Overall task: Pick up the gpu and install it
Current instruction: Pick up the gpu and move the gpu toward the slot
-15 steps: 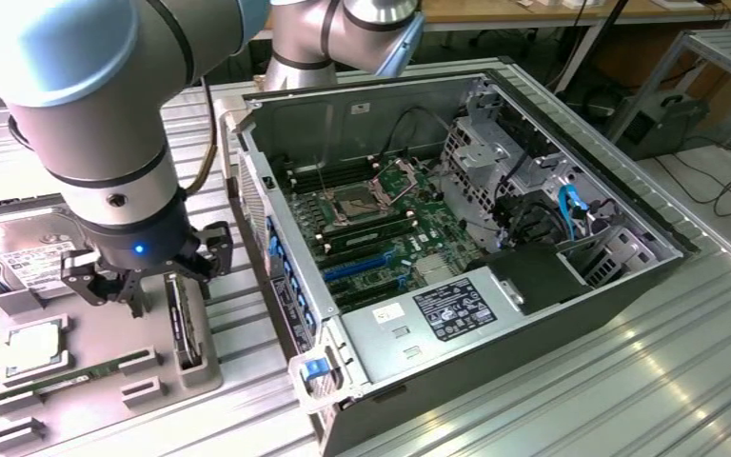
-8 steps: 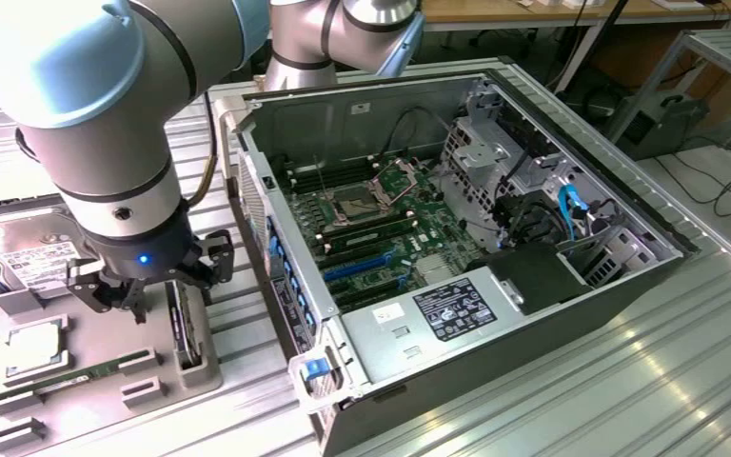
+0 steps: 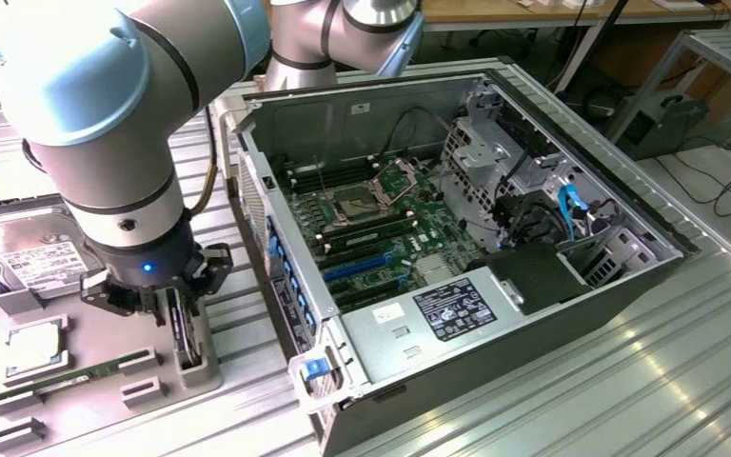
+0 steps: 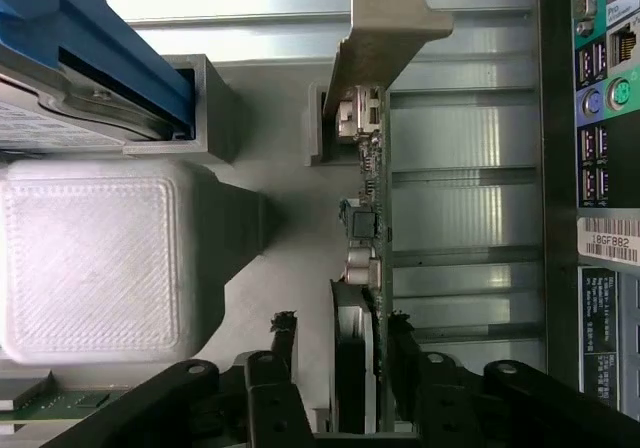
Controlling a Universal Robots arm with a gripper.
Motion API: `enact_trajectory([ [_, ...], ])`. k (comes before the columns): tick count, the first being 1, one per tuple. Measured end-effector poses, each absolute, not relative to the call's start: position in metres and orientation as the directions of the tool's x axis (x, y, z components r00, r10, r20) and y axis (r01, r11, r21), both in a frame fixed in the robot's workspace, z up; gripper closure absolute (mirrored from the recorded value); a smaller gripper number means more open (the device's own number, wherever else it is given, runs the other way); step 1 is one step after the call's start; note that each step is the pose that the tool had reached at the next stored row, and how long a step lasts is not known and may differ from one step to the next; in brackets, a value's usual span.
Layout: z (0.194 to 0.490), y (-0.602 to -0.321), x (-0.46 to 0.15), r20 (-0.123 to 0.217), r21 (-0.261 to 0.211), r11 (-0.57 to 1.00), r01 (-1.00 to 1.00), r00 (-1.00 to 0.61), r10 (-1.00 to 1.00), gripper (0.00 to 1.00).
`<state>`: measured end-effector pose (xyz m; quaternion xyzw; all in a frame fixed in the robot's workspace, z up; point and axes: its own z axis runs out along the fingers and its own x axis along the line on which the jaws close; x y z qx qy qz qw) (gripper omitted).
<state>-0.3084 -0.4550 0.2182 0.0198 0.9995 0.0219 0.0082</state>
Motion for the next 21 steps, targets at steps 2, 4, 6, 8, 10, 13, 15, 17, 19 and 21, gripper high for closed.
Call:
enact_trajectory([
  [2, 0.2182, -0.4550, -0.3083, -0.015, 0.044, 0.998, 0.039, -0.999, 0.040, 0.60],
  [4, 0.2182, -0.4550, -0.3083, -0.016, 0.044, 0.998, 0.039, -0.999, 0.040, 0.67],
  [6, 0.2181, -0.4550, -0.3083, -0.016, 0.044, 0.998, 0.039, -0.999, 0.040, 0.67],
  [8, 0.2180, -0.4550, -0.3083, -0.016, 0.043, 0.998, 0.039, -0.999, 0.040, 0.67],
  [10, 0.2178, -0.4551, -0.3083, -0.016, 0.042, 0.998, 0.039, -0.999, 0.040, 0.67],
  [13, 0.2174, -0.4551, -0.3083, -0.016, 0.042, 0.998, 0.039, -0.999, 0.040, 0.67],
  [15, 0.2170, -0.4552, -0.3084, -0.016, 0.042, 0.998, 0.039, -0.999, 0.040, 0.67],
  [17, 0.2167, -0.4554, -0.3084, -0.016, 0.041, 0.998, 0.039, -0.999, 0.040, 0.67],
  [19, 0.2165, -0.4554, -0.3083, -0.016, 0.040, 0.998, 0.039, -0.999, 0.040, 0.67],
  [21, 0.2163, -0.4555, -0.3083, -0.016, 0.040, 0.998, 0.039, -0.999, 0.040, 0.67],
])
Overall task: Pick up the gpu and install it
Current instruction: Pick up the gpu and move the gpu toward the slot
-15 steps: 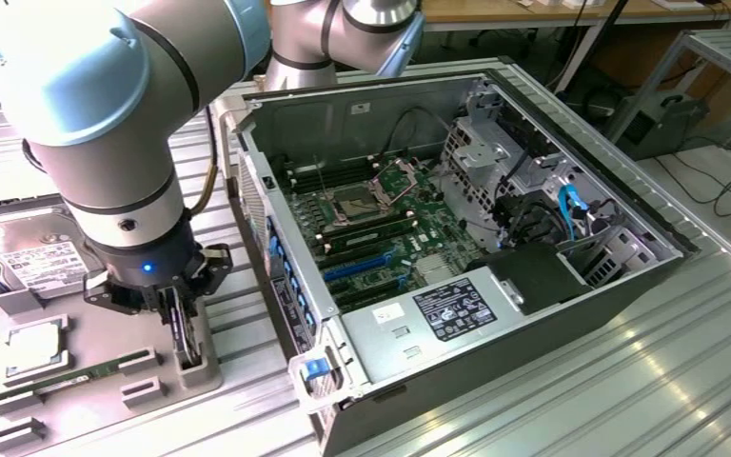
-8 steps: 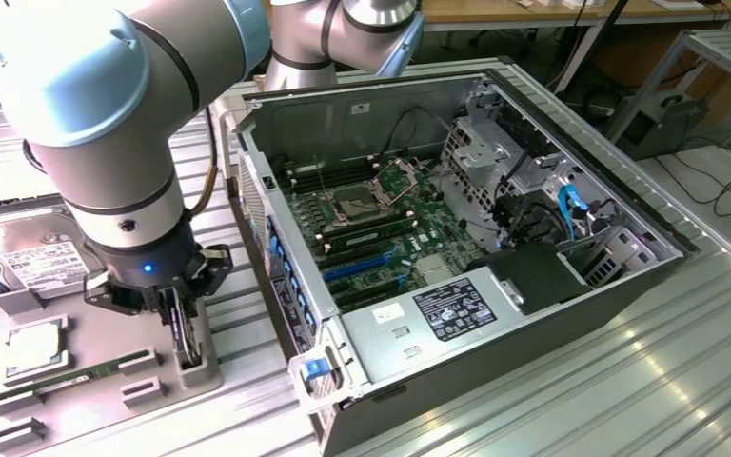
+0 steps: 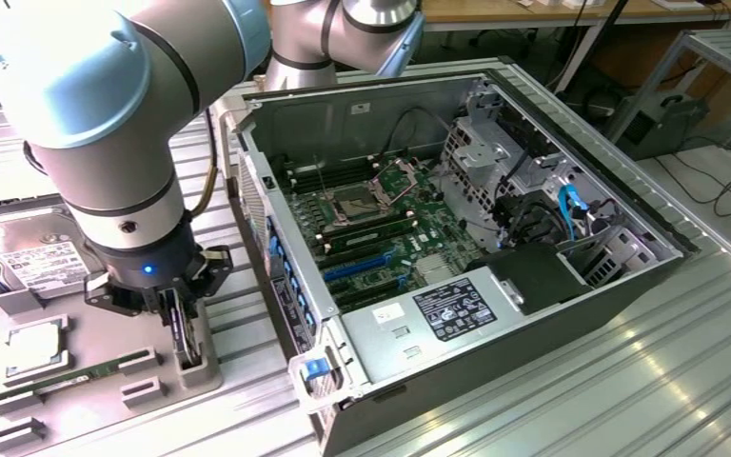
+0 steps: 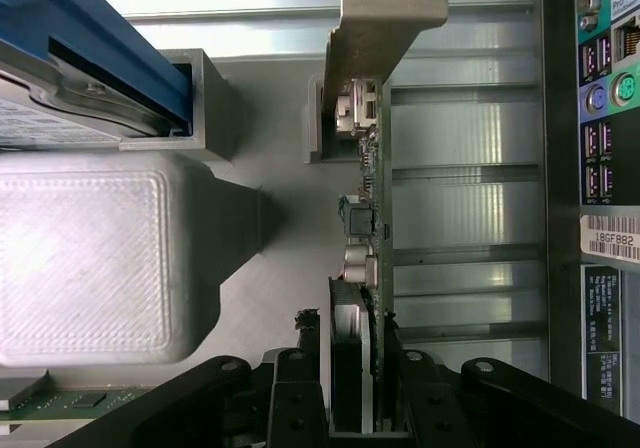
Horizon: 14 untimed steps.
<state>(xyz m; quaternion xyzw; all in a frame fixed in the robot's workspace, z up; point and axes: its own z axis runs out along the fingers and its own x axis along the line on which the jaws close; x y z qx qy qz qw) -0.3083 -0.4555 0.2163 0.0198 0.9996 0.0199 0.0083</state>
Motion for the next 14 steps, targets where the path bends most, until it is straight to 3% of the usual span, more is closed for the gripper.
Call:
enact_trajectory([
  [4, 0.2162, -0.4555, -0.3083, -0.016, 0.040, 0.998, 0.039, -0.999, 0.040, 0.67],
  [5, 0.2162, -0.4555, -0.3082, -0.016, 0.040, 0.998, 0.039, -0.999, 0.040, 0.72],
  [14, 0.2162, -0.4556, -0.3081, -0.016, 0.039, 0.998, 0.039, -0.999, 0.040, 0.72],
])
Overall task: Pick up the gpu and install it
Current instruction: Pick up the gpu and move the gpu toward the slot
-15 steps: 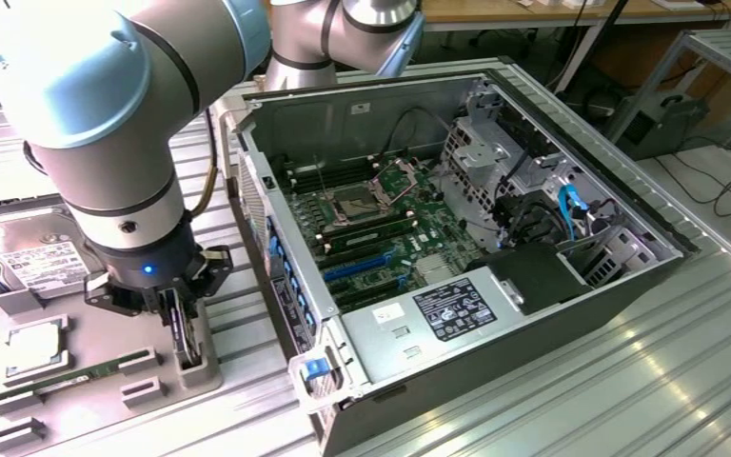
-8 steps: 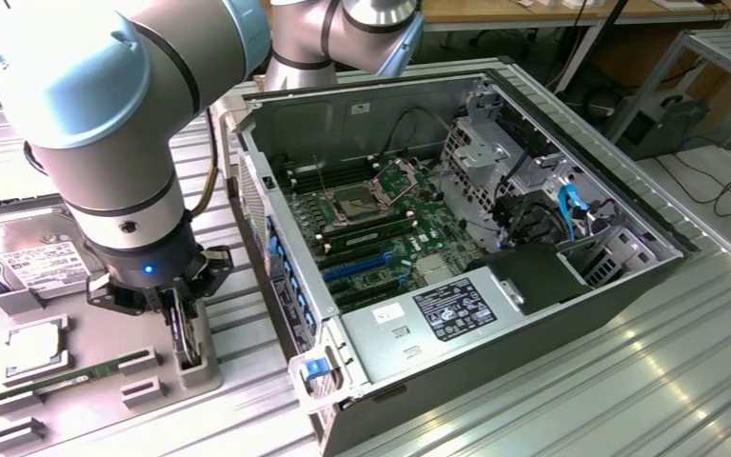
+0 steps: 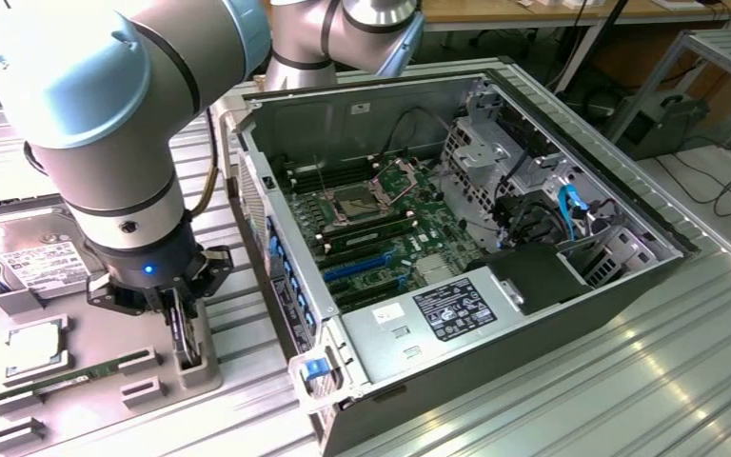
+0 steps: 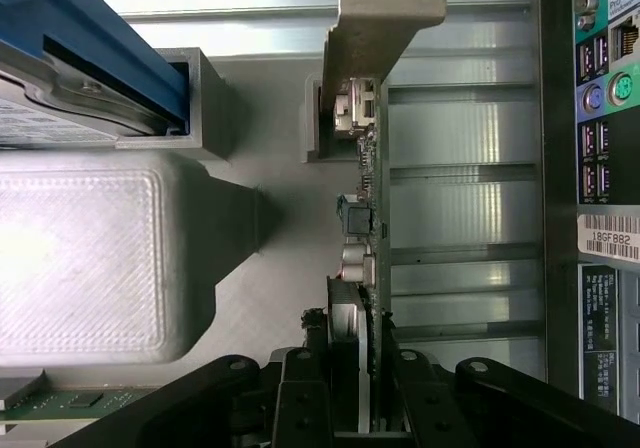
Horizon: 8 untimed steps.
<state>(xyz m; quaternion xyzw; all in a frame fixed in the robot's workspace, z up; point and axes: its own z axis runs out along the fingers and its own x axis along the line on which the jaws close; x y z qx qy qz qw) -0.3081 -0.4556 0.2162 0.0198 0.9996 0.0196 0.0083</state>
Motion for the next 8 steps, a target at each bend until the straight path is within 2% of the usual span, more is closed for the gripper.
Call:
enact_trajectory([
  [8, 0.228, -0.456, -0.308, -0.016, 0.040, 0.998, 0.039, -0.999, 0.040, 0.72],
])
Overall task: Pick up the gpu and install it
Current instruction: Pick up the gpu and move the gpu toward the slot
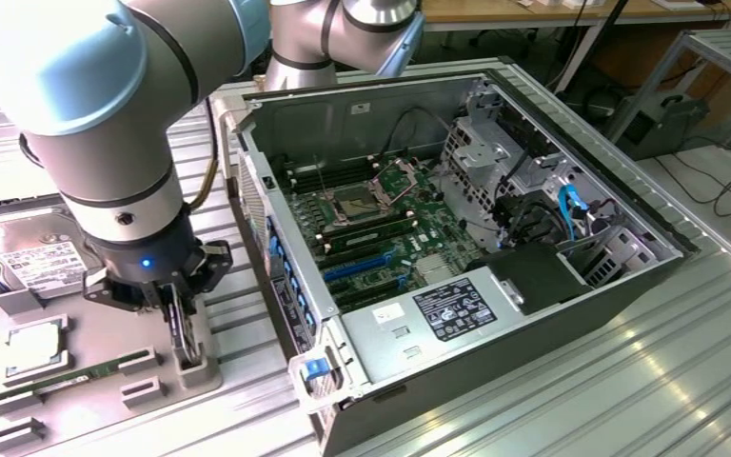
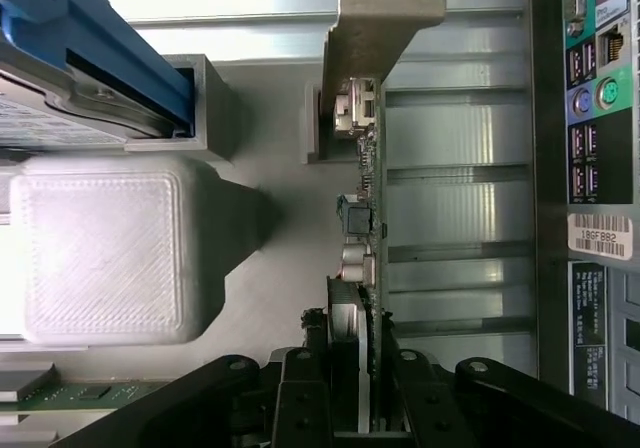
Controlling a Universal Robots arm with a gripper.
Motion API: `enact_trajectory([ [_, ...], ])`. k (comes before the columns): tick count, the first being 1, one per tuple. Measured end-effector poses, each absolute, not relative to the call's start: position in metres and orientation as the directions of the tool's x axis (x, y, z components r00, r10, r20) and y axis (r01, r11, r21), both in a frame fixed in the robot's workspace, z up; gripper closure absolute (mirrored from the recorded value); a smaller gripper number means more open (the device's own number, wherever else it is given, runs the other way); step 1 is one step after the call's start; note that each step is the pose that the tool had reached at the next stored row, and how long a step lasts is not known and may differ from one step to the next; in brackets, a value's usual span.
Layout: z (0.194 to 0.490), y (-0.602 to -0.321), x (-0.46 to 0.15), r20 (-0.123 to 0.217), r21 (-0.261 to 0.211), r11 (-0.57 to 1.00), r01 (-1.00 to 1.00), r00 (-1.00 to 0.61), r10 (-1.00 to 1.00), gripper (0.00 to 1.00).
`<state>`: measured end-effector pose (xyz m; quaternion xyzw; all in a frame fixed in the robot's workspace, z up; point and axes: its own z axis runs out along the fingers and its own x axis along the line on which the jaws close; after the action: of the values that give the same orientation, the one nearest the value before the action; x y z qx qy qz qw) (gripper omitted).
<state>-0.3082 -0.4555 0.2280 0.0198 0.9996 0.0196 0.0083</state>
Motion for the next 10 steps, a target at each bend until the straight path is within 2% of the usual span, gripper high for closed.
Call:
enact_trajectory([
  [10, 0.251, -0.456, -0.308, -0.016, 0.040, 0.998, 0.039, -0.999, 0.040, 0.72],
])
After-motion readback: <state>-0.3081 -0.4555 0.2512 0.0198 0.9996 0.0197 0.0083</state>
